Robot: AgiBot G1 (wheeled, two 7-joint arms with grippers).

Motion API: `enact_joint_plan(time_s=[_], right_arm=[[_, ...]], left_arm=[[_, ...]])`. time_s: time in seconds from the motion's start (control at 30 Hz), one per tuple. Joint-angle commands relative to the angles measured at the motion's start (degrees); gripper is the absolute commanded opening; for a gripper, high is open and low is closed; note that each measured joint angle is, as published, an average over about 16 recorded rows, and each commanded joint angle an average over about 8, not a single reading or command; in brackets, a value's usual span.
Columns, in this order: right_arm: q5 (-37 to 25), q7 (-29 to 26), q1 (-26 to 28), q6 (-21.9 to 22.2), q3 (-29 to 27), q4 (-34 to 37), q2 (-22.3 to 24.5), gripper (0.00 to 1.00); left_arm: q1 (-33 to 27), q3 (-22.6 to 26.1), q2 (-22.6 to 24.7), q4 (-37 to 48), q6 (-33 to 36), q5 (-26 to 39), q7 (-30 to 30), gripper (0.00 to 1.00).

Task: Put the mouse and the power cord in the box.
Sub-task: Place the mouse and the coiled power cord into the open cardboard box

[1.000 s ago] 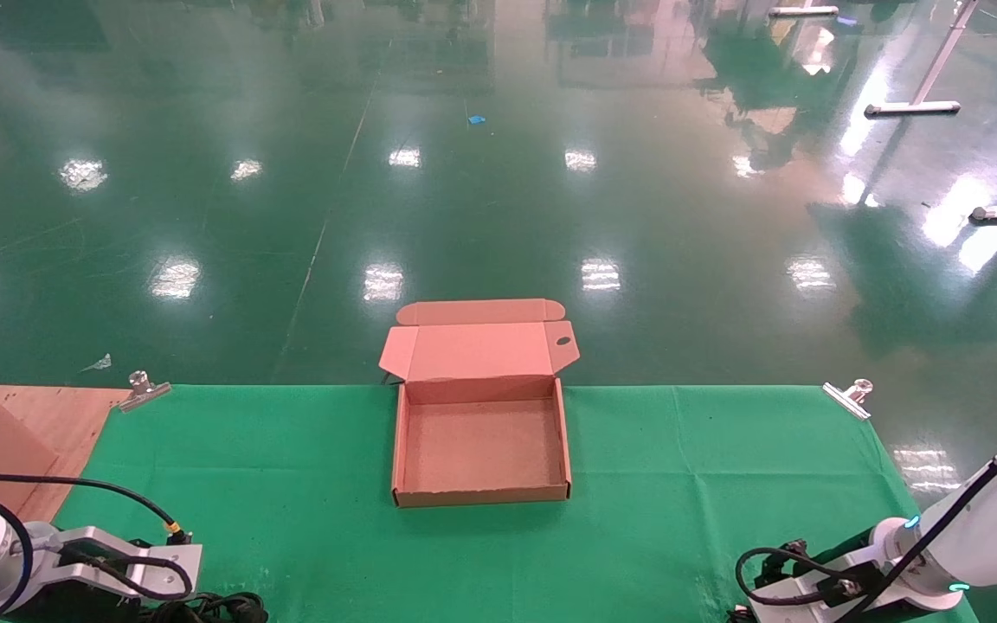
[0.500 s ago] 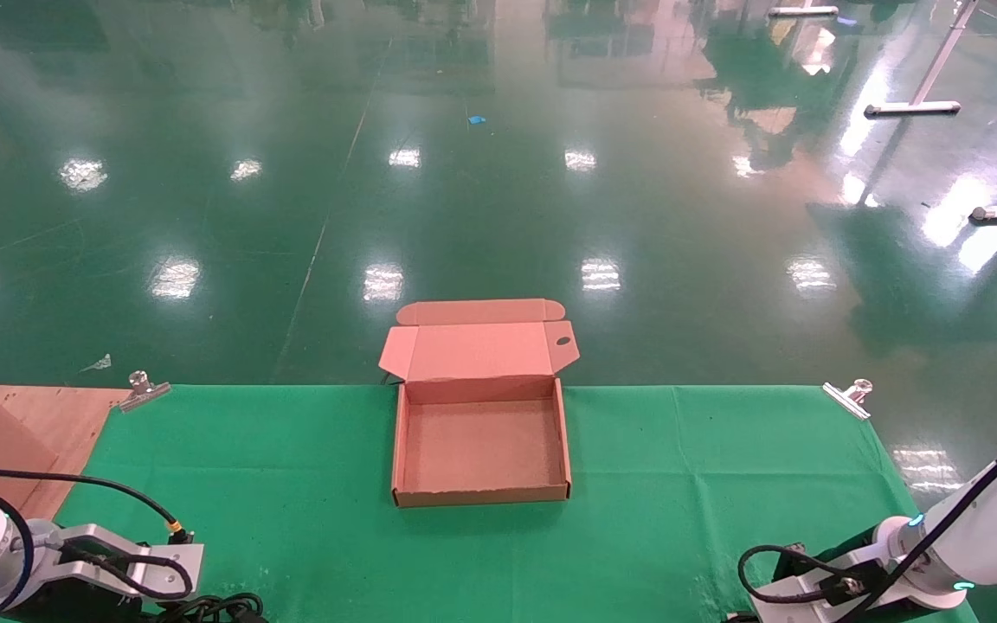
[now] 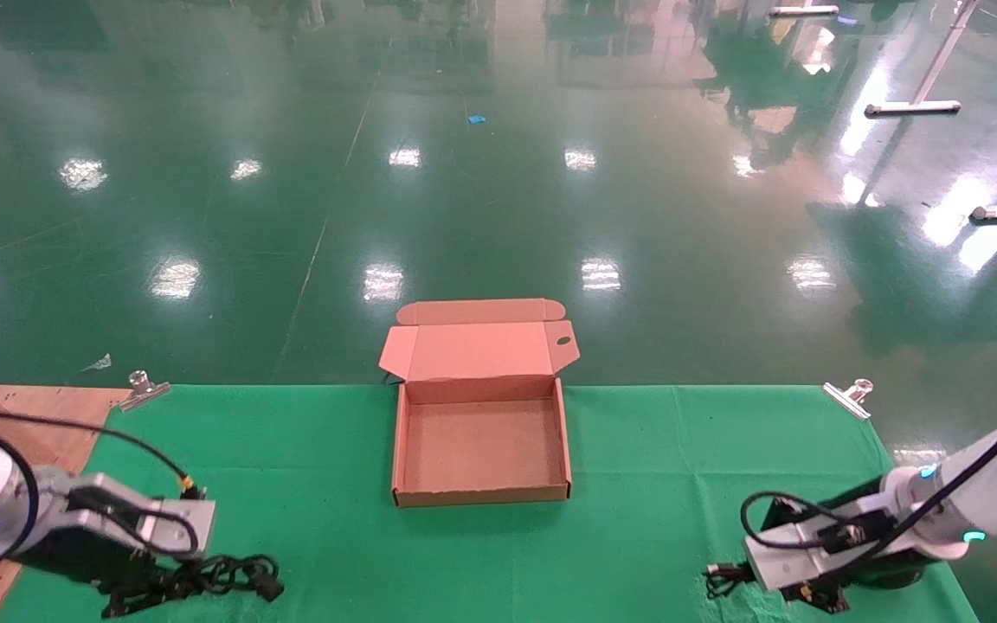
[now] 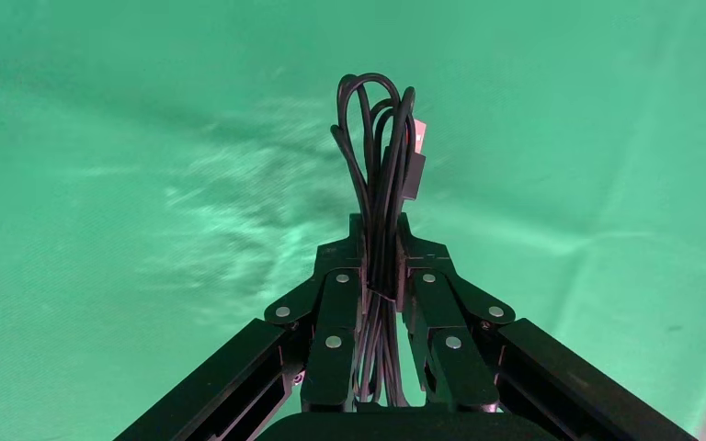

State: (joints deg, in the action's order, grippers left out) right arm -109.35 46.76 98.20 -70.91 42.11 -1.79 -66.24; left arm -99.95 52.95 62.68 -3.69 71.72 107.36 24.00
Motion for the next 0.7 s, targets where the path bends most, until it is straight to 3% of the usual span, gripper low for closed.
enact_joint_plan(time_s=[0.03,0.43,0.7], right_arm=[[0.54,0.30,0.98,-1.00,-0.37,-0.23,0.29,0.00],[3.88,-1.92,12.59,-10.15,-2.63,-3.98,-1.56,0.00],[4.74,-6.83,19.05,-10.03,-3.25,-7.41,-7.77,0.00]], left_arm=[[-1.09,0.05,0.11,-0.42,0.94,0.06,0.09,0.00],[-13.94,0.16,2.32,-9.72,7.97,0.60,-2.53,0.00],[-19.86,0.67,5.88,-15.85,7.52,2.15,-5.32,0.00]])
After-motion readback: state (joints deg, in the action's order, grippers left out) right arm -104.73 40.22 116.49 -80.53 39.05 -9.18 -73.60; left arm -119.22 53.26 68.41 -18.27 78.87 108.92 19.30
